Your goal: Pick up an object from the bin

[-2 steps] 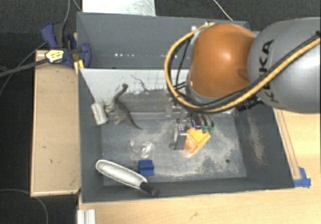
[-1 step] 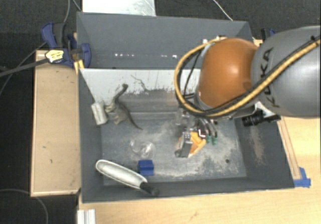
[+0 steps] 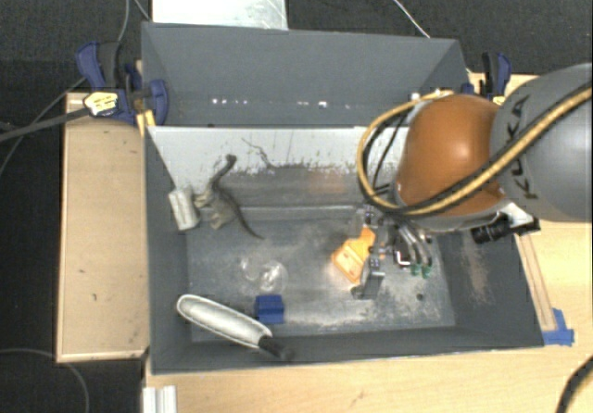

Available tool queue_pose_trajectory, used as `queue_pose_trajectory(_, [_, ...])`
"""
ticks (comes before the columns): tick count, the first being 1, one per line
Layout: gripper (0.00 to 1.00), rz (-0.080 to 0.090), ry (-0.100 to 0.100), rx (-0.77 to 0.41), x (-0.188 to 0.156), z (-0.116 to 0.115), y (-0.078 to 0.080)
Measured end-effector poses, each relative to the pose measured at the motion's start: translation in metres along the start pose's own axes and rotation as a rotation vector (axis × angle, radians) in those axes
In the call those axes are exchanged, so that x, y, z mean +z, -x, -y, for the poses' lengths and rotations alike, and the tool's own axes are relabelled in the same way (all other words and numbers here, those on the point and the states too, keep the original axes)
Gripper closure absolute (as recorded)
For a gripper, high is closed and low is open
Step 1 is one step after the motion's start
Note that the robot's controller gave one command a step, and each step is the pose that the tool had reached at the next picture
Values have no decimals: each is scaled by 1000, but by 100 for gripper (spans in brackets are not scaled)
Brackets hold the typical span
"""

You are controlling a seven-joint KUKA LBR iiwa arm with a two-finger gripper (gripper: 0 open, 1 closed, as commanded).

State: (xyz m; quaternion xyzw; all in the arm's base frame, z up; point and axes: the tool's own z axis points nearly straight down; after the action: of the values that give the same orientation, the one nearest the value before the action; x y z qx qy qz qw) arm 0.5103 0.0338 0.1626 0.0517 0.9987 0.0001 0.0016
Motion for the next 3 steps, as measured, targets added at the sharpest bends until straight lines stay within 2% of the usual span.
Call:
queue_pose_trajectory(1, [0,-9,-2,216,9,24,-1])
queue_pose_trajectory(2, [0,17,3,200,78,38,35])
queue_pose_trajectory(3, [0,23,8,229,81,38,33])
